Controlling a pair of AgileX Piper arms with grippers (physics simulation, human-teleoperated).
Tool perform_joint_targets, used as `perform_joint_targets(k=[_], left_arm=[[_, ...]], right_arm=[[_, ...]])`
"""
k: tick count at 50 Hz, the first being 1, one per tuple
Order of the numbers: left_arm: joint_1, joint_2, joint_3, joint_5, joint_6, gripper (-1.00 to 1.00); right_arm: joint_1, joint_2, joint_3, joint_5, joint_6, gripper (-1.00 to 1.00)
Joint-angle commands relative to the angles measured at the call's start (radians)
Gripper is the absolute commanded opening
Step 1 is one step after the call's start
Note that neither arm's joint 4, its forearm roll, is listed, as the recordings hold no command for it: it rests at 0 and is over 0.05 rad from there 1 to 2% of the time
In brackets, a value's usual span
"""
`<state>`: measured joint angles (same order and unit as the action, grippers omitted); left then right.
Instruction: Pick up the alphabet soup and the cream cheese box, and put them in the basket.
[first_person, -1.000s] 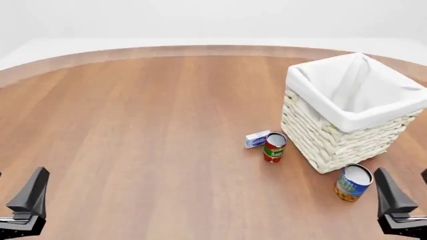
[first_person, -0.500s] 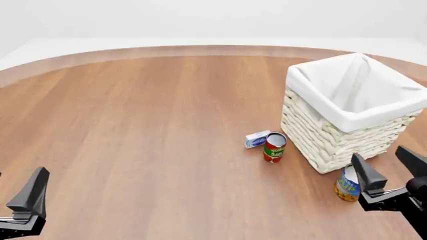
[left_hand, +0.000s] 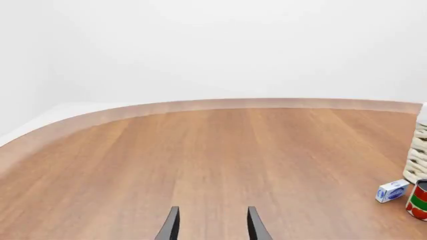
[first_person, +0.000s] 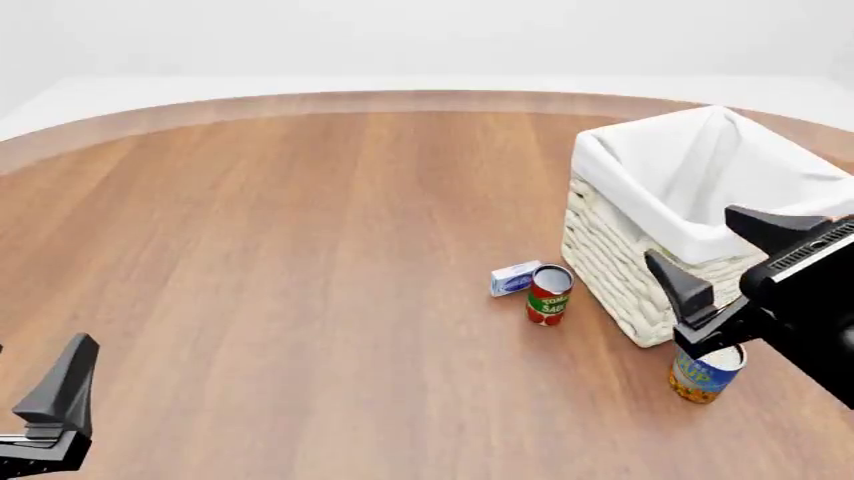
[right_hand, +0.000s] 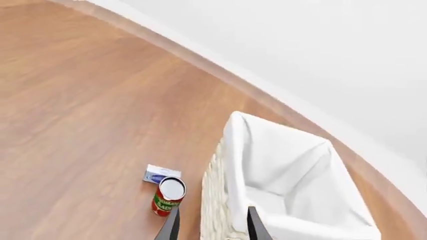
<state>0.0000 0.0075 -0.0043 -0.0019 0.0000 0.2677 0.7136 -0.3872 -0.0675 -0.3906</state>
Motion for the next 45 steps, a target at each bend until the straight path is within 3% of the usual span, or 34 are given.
perform_joint_targets(k=[1, 5, 17, 27, 45], left_arm=[[0.000, 0.000, 0.000, 0.000, 0.000, 1.00], [0.000, 0.000, 0.000, 0.000, 0.000, 1.00], [0.000, 0.000, 0.000, 0.000, 0.000, 1.00], [0.000, 0.000, 0.000, 0.000, 0.000, 1.00], [0.000, 0.000, 0.000, 0.000, 0.000, 1.00]], right_arm=[[0.058, 0.128, -0.114, 0.019, -0.129, 1.00], [0.093, 0.177, -0.166, 0.048, -0.130, 1.00], [0.131, 0.315, -0.292, 0.108, -0.263, 1.00], [0.187, 0.409, -0.374, 0.195, -0.329, 1.00], [0.251, 0.505, -0.486, 0.294, -0.371, 1.00]])
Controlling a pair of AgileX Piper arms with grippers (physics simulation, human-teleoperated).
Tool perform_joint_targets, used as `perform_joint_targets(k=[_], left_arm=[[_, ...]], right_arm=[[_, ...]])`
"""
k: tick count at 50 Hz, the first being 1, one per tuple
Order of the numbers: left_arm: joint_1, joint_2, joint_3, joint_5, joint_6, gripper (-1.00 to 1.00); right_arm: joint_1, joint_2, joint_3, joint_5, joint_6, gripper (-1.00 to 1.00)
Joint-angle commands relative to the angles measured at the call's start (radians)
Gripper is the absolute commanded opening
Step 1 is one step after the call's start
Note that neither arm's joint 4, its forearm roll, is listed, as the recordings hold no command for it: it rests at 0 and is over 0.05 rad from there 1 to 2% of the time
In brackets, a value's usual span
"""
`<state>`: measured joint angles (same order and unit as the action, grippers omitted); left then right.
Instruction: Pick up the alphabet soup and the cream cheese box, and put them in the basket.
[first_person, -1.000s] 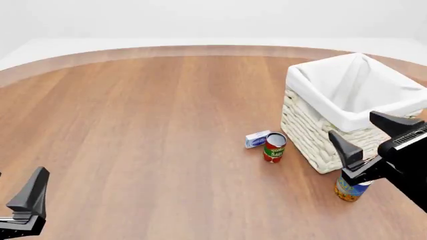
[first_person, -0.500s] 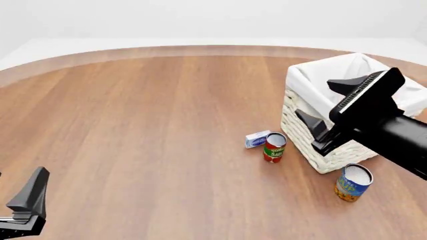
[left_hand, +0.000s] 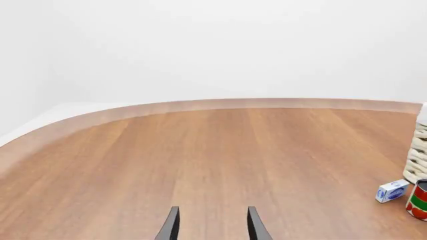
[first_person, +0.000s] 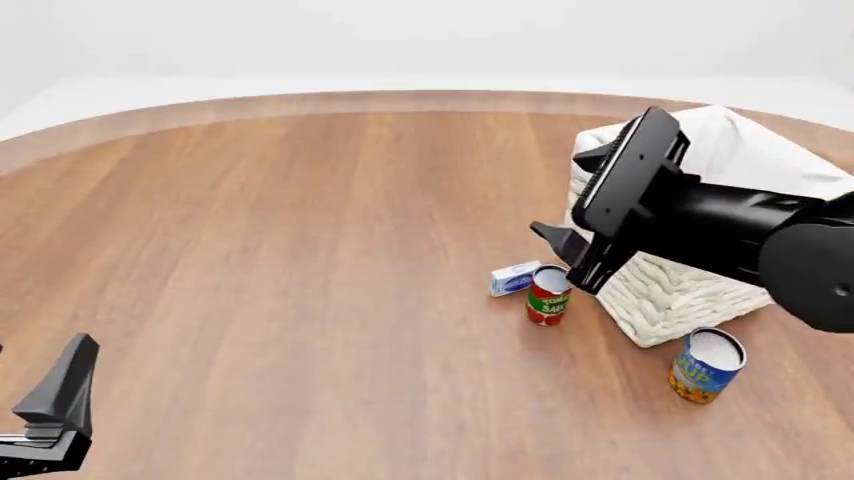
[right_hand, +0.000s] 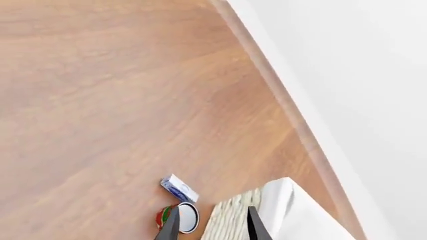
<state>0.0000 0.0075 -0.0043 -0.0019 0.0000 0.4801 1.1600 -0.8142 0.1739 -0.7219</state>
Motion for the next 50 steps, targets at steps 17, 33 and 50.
perform_joint_targets(k=[17, 33, 50], left_arm=[[0.000, 0.000, 0.000, 0.000, 0.000, 1.00], [0.000, 0.000, 0.000, 0.000, 0.000, 1.00], [0.000, 0.000, 0.000, 0.000, 0.000, 1.00]], right_arm=[[0.058, 0.092, -0.054, 0.100, -0.102, 1.00], [0.058, 0.092, -0.054, 0.100, -0.102, 1.00], [0.046, 0.137, -0.077, 0.111, -0.167, 1.00]])
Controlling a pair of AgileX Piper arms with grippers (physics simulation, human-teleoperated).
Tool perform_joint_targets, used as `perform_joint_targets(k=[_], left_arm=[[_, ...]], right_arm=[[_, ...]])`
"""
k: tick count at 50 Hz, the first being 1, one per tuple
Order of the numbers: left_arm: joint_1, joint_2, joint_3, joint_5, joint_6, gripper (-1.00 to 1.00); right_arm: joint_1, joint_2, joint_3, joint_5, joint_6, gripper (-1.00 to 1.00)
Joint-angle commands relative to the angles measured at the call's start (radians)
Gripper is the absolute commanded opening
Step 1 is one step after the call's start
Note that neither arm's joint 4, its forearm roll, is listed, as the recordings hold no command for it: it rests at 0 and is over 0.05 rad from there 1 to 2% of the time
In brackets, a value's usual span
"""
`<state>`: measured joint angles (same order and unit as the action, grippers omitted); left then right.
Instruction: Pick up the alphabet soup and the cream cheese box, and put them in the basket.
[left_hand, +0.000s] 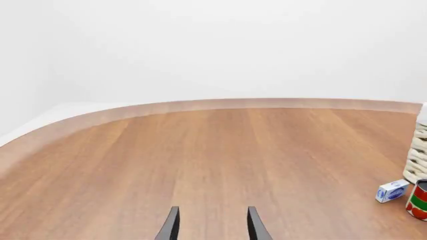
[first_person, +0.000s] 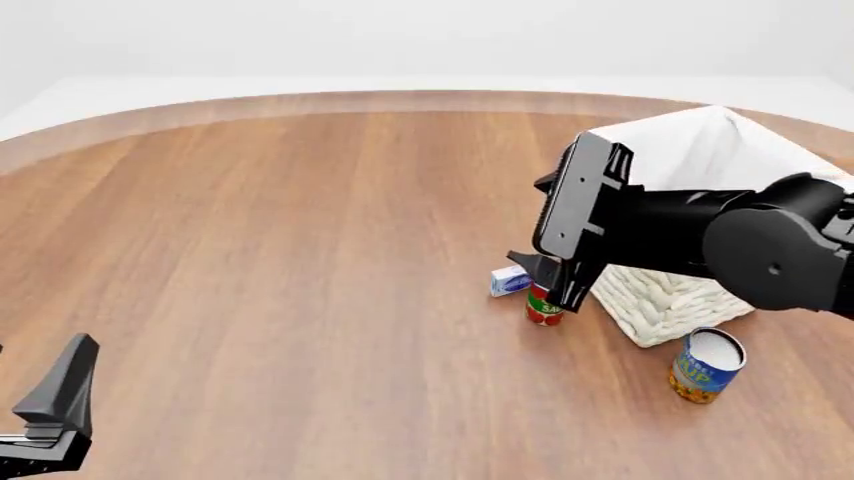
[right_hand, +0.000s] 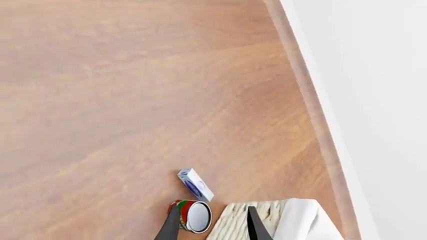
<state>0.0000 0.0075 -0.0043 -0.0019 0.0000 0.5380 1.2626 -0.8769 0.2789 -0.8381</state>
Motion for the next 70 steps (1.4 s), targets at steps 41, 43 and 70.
perform_joint_targets(k=[41, 43, 70], left_arm=[[0.000, 0.000, 0.000, 0.000, 0.000, 1.00], [0.000, 0.000, 0.000, 0.000, 0.000, 1.00], [0.000, 0.000, 0.000, 0.000, 0.000, 1.00]], right_arm=[[-0.040, 0.268, -0.232, 0.140, -0.195, 1.00], [-0.032, 0.275, -0.252, 0.154, -0.180, 1.00], [-0.032, 0.410, -0.357, 0.209, -0.186, 1.00]])
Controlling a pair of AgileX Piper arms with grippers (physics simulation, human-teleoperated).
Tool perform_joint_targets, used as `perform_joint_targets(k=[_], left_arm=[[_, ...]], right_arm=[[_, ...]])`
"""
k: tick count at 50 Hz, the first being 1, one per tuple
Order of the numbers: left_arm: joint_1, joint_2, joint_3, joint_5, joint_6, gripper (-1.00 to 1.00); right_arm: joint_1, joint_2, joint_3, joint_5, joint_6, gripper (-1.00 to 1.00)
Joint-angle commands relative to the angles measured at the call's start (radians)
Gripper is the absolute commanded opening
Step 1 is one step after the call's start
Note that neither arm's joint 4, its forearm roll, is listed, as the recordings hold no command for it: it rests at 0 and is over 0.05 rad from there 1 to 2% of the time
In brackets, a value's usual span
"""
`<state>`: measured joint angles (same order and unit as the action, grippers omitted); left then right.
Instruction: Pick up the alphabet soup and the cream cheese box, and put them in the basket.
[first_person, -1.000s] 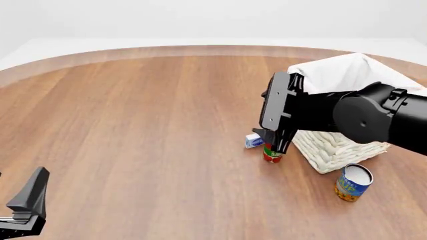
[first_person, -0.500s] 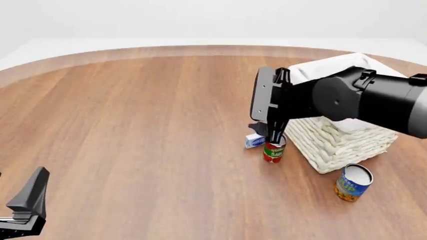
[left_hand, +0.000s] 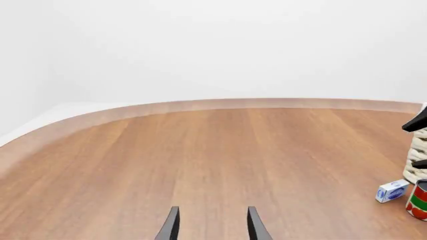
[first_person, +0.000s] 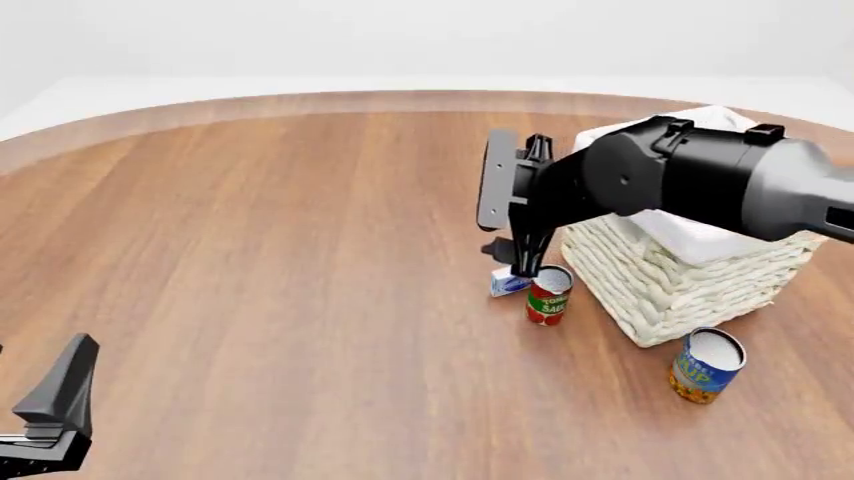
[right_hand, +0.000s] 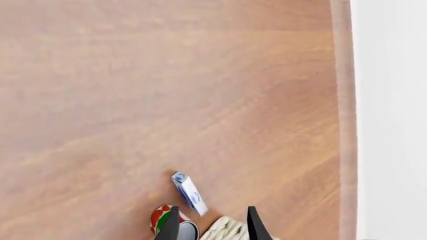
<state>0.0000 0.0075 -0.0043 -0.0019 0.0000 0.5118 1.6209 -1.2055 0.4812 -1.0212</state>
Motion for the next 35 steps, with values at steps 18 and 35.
perform_joint_targets(k=[18, 35], left_arm=[[0.000, 0.000, 0.000, 0.000, 0.000, 1.00], [0.000, 0.000, 0.000, 0.000, 0.000, 1.00]], right_arm=[[-0.017, 0.127, -0.048, -0.005, -0.034, 1.00], [-0.027, 0.146, -0.011, -0.024, -0.067, 1.00]])
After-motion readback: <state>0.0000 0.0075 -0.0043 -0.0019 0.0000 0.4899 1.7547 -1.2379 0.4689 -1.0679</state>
